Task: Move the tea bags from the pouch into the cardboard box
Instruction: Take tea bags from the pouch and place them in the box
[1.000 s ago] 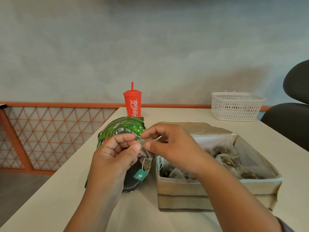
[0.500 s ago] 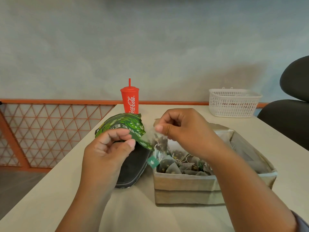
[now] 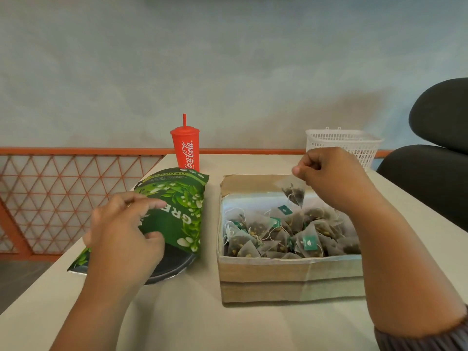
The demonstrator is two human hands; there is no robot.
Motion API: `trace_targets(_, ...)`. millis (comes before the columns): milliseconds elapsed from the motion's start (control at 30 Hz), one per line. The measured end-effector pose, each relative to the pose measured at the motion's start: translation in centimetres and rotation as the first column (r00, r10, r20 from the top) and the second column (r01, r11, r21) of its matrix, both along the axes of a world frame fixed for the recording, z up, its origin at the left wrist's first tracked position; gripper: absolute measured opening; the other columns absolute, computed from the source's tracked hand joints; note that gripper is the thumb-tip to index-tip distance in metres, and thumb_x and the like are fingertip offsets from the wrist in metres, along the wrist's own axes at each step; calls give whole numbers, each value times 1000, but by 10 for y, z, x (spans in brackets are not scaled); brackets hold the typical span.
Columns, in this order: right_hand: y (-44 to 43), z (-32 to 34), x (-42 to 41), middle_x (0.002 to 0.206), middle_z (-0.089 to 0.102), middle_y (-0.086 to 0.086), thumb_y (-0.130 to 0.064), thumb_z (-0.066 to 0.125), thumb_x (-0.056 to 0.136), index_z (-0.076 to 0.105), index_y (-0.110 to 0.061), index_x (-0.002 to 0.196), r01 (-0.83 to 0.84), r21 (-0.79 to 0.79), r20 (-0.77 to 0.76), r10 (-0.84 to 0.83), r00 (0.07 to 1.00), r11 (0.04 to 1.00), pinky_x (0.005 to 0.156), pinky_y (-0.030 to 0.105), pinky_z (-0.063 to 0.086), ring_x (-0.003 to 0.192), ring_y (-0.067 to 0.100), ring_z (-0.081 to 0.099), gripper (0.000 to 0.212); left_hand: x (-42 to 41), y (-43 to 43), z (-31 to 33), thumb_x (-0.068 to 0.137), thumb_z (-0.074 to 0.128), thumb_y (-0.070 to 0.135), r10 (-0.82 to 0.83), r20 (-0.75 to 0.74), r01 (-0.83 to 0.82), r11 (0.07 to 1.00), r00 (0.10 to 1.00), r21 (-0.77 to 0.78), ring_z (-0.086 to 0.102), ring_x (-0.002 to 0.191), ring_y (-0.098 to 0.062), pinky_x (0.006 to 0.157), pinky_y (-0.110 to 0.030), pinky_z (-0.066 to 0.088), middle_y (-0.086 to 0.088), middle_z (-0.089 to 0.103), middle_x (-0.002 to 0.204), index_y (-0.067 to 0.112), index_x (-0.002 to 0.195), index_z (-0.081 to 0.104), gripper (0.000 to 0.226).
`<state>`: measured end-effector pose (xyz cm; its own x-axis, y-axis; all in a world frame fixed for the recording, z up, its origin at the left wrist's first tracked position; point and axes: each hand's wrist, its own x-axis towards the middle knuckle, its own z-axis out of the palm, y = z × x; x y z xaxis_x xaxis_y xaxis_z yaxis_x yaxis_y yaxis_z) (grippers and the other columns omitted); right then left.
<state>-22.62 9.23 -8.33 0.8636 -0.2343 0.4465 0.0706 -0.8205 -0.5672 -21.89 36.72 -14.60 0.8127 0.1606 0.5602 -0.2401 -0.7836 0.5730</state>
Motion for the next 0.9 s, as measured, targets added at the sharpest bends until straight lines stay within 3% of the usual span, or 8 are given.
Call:
trace_targets(133,-11,-8,6,75,63,-3,-19,58,89,64,-20,75,44,-50,-131,-50,990,998,57,23,41,69,10,55,14,4,9,-2,73,58,-2,145,-275,-92,976,950,196,27,122,-25,91,-41,32,4,37,134,39,122,52,65)
trace_targets(200,-10,-8,7,77,61,-6,-19,57,89,66,-20,80,37,-42,-143,-43,989,998,62,26,41,71,10,55,13,8,13,-6,74,55,-5,138,-277,-96,982,951,161,33,120,-27,92,-42,35,1,41,133,33,123,55,62)
trace_targets(333,7,-1,1,78,61,-9,-22,59,88,66,-23,83,-80,1,-92,80,993,997,67,25,43,74,9,56,9,15,15,-13,76,55,-12,40,-38,-39,999,998,27,55,101,-30,84,-36,43,-9,61,112,12,108,68,43)
trace_targets(467,50,5,-12,80,58,-21,-25,58,90,66,-29,87,-334,-5,-107,332,937,942,64,10,37,75,-5,52,9,10,4,-10,74,64,-10,-5,205,1,1000,979,18,62,88,-30,79,-31,42,-10,68,96,6,96,71,27)
trace_targets(533,75,3,-18,91,58,-18,-25,58,89,68,-29,91,-489,-23,-159,479,863,872,71,14,40,84,-2,54,11,7,-1,-9,74,67,-7,-27,295,24,1000,955,15,64,83,-30,79,-29,43,-10,69,90,5,91,72,21)
trace_targets(600,97,-5,-20,117,52,-10,-25,58,89,68,-28,103,-596,-95,-275,555,785,797,89,21,37,106,6,49,18,5,-4,-7,78,67,1,-48,358,50,999,933,6,63,81,-27,76,-27,45,-9,69,87,5,90,71,14)
trace_targets(733,117,-20,-15,151,24,-11,-21,47,95,39,-29,140,-599,-265,-372,493,787,756,107,29,29,133,15,31,46,3,-3,-5,80,59,12,-60,421,58,998,905,17,63,79,-26,72,-25,46,-10,68,86,3,88,70,17)
trace_targets(900,116,-24,-8,153,19,-16,-10,41,96,28,-29,145,-538,-255,-272,475,837,803,112,31,30,137,15,28,54,-5,-15,-2,82,58,10,-100,542,77,995,834,65,57,79,-19,72,-20,44,-10,64,86,2,90,68,15)
